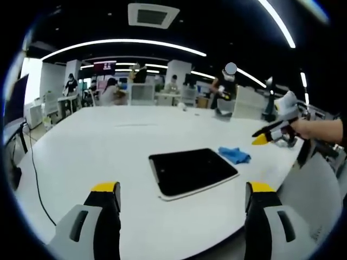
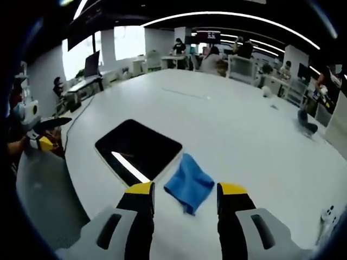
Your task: Wipe the mirror surface with the cleaning cloth until all visible marks leave the cleaned area.
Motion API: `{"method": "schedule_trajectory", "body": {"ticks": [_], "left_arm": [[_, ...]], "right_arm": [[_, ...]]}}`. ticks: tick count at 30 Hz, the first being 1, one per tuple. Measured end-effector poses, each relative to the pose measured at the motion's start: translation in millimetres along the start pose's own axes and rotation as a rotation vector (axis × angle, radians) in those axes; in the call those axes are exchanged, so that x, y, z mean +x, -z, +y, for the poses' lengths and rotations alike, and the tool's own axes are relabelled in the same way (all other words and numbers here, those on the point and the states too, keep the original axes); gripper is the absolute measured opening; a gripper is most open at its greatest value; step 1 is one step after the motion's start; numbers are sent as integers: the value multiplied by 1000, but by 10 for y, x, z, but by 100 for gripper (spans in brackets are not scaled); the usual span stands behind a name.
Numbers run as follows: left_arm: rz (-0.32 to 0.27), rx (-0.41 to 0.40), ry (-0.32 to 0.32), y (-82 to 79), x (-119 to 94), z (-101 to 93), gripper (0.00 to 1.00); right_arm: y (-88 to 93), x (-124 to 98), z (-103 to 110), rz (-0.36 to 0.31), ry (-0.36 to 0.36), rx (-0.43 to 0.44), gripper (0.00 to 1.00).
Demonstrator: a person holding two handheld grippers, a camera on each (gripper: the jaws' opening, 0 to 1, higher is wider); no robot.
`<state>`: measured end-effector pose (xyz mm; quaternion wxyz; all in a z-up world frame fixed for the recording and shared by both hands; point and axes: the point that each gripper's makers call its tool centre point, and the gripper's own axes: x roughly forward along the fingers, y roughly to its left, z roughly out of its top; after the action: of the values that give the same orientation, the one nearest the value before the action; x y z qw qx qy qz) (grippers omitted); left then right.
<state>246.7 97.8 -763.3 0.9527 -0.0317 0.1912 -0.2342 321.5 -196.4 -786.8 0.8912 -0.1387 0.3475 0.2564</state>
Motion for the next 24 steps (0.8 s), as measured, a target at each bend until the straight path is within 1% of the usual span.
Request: {"method": "schedule_trajectory", "body": {"ticks": [2,4,5,7,8,11,14,16,19,22,24], "left_arm": [[-2,4,-5,-4,-2,6,96],[-11,6,-19,-20,-7,31,96],[-11,1,-28,-20,-12,47,96],[-15,-5,-35,-23,-17,63,96],[-15,-4,-35,-25,-17,64,96],[-9,-3,-30,-14,-15,55,94],[-1,-3,-29,-2,-15,52,92],[-3,1,-29,-7,-11,54,92],[-2,2,-28,-5,-8,51,94],[-3,-1,-32,-6,-10,54,95],[-13,-2,-30,-21,-10,53,95]], "right_arm": [[30,49,40,18,-5,-14,41],[40,107,46,29,7,-31,41],[31,132,42,33,13,-53,41],[0,178,56,28,10,-43,39],[-8,203,72,28,3,-38,38],[-15,284,96,43,2,-59,33],[-34,345,170,40,-22,-76,33],[-21,398,179,50,-27,-91,31],[23,464,145,80,-24,-116,28],[47,517,101,88,-18,-120,25],[76,558,57,96,-6,-123,21]]}}
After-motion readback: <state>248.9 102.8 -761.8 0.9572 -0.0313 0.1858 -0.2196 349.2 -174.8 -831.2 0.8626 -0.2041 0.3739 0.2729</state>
